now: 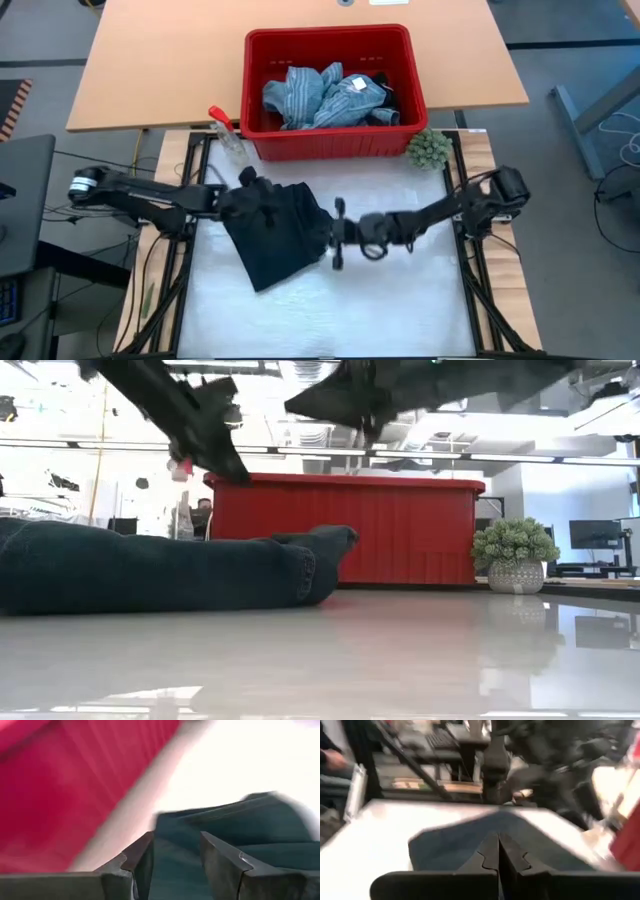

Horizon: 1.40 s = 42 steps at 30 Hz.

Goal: Fold Laundry from Bin
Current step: Fold the dark blue pants, then adjust the light blue polo shirt in the red laundry bin

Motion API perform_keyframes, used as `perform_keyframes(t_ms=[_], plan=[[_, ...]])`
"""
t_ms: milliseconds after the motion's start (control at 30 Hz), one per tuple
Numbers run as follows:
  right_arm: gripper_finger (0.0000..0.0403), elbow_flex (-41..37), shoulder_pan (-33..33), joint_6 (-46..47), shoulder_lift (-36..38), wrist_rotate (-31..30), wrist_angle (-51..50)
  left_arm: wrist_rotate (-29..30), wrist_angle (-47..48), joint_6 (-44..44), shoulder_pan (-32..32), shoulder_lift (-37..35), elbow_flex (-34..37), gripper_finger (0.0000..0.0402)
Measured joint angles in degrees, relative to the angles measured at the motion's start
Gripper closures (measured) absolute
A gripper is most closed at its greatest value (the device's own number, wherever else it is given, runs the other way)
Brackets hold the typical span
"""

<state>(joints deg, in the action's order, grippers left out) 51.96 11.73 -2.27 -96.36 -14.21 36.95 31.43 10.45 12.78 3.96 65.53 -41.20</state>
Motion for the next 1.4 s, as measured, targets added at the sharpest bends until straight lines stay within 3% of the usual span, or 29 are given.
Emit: perform_keyframes(t_ms=[133, 333, 467, 667, 833, 1033, 1300, 1400], plan=[[0.0383, 0.0, -8.4, 0.5, -2.7, 16.3, 2.4, -2.7, 4.4, 8.3, 6.8, -5.0, 3.0, 0.0258], [0.0383, 4.6, -17.8, -2.1, -15.3, 27.1, 8.8, -2.5, -1.4, 21.9, 18.1, -4.1, 11.6, 0.0258], [0.0383, 9.8, -20.1, -4.2, -22.5, 28.1, 8.2, -1.7, -5.9, 28.5, 21.4, -0.6, 15.6, 0.0258], [0.0383, 14.1, -21.6, -3.6, -25.6, 26.2, -3.1, -0.9, 2.0, 39.9, 21.4, 3.2, 15.9, 0.0258], [0.0383, 14.0, -21.3, -5.6, -22.6, 18.2, -14.9, 2.3, 10.5, 44.6, 20.5, 3.7, 15.8, 0.0258], [0.0383, 13.8, -20.9, -7.4, -16.9, 17.1, -27.0, 5.5, 18.1, 47.0, 16.8, 3.7, 15.9, 0.0258], [0.0383, 13.9, -23.4, -12.4, 1.6, 21.7, -28.7, 5.1, 19.6, 33.8, 15.6, 2.2, 11.2, 0.0258], [0.0383, 13.9, -27.2, -13.1, 7.8, 20.7, -25.3, 8.0, 19.6, 28.3, 15.4, 0.8, 8.3, 0.0258]])
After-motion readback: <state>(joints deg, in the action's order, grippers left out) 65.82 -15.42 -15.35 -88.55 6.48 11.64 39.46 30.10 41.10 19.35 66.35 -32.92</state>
